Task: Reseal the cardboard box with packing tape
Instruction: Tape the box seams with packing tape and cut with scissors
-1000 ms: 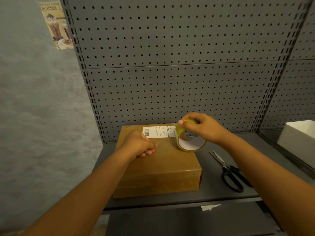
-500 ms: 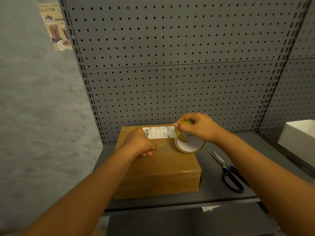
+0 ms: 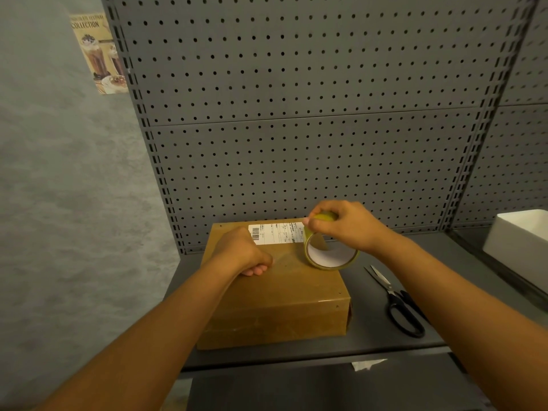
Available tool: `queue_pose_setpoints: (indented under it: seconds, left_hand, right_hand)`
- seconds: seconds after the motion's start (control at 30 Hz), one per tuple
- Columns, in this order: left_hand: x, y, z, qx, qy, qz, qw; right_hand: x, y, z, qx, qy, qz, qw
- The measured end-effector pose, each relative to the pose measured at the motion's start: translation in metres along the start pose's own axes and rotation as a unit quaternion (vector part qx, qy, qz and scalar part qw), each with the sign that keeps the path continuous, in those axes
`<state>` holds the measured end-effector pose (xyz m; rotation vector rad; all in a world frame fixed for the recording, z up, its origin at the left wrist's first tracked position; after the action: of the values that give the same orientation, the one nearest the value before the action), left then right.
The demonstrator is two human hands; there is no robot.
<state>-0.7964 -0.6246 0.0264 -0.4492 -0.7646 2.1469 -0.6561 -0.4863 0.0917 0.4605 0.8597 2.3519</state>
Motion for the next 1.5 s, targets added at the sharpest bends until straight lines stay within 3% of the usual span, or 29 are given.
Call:
queue_pose_setpoints:
  seconds: [0.2,0.3,0.4,0.53,0.67,1.5]
  left_hand:
    - [-0.003,0.003,0.003,0.04,-0.006,-0.019,0.999]
    - [-0.01,-0.024,0.009,0.148,-0.076,-0.142,0.976]
    - [-0.027,-0.042,-0.011,0.163,-0.006,-0.242,0.956]
    - [-0.042,-0.021,-0.04,0.229,0.127,-0.248,0.933]
    - [-0.05,-0.013,-0.05,0.282,0.172,-0.25,0.91]
    - [-0.065,-0.032,-0.068,0.281,0.19,-0.307,0.889]
  right_hand:
    - [-0.002,0.0,-0.001,0.007,0.004,-0.005,1.0]
    - [-0.002,-0.002,0.0,0.014,0.005,-0.009,1.0]
    - [-0.002,-0.002,0.0,0.016,0.003,-0.009,1.0]
    - [-0.001,-0.002,-0.001,0.013,-0.001,-0.011,1.0]
    - [0.003,-0.001,-0.004,-0.001,-0.005,-0.015,1.0]
    - [-0.004,0.003,-0.007,-0.022,-0.022,0.009,0.999]
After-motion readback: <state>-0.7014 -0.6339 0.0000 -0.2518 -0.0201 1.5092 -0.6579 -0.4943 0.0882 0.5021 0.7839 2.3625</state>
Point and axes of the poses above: each hand's wrist, its own x-axis towards the middle knuckle, its own z-axis out of the back of the hand, y = z × x, the point moved 10 cm from there along x, towards the middle knuckle, and after that the axes turned 12 degrees about -z, right-handed, at the moved point
